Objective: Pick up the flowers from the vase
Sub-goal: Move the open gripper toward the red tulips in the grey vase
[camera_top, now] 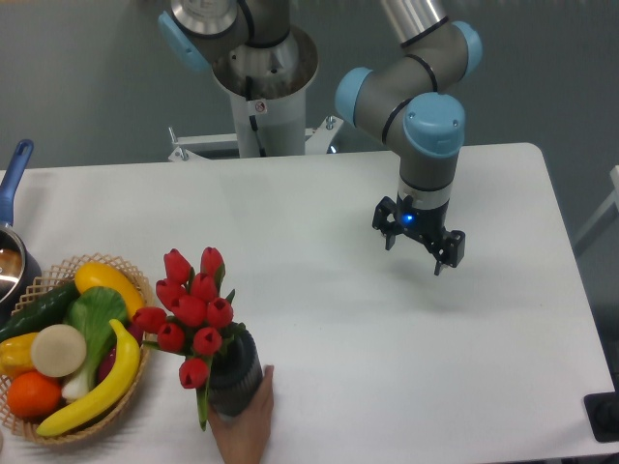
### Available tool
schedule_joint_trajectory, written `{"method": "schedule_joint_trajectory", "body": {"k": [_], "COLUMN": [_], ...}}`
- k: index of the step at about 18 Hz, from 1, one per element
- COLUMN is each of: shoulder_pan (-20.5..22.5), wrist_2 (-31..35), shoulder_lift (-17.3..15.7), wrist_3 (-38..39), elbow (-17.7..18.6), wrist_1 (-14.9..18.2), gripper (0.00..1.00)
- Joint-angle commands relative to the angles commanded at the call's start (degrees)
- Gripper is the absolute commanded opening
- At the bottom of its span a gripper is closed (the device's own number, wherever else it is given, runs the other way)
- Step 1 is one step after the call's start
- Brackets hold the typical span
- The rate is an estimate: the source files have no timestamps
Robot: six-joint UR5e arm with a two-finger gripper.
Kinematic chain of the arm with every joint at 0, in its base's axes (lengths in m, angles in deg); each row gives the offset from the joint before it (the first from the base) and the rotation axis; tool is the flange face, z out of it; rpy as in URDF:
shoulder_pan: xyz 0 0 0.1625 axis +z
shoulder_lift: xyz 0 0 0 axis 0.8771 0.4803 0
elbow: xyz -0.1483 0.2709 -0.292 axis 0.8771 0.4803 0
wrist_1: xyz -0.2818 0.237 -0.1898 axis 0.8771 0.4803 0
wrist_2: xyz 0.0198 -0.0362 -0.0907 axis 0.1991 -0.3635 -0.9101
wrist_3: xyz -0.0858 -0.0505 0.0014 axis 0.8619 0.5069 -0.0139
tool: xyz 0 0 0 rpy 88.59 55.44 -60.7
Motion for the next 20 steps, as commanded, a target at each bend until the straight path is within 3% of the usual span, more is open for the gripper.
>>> {"method": "schedule_joint_trajectory", "body": {"k": [5,10,16,20], "shoulder_pan": [-0.09,0.09,-0.78,-2.28], "wrist_2": [-0.79,-9.30,-30.91,-38.66], "shoulder_lift": [-0.09,0.00,0.00,0.09], "wrist_3": [0.00,2.09,5.36,7.65], "elbow": [0.26,-0.35,-4.04,-3.34], "wrist_1": [-0.26,-2.29,-2.37,-2.37], "gripper": [1.00,1.00,1.00,1.00]}}
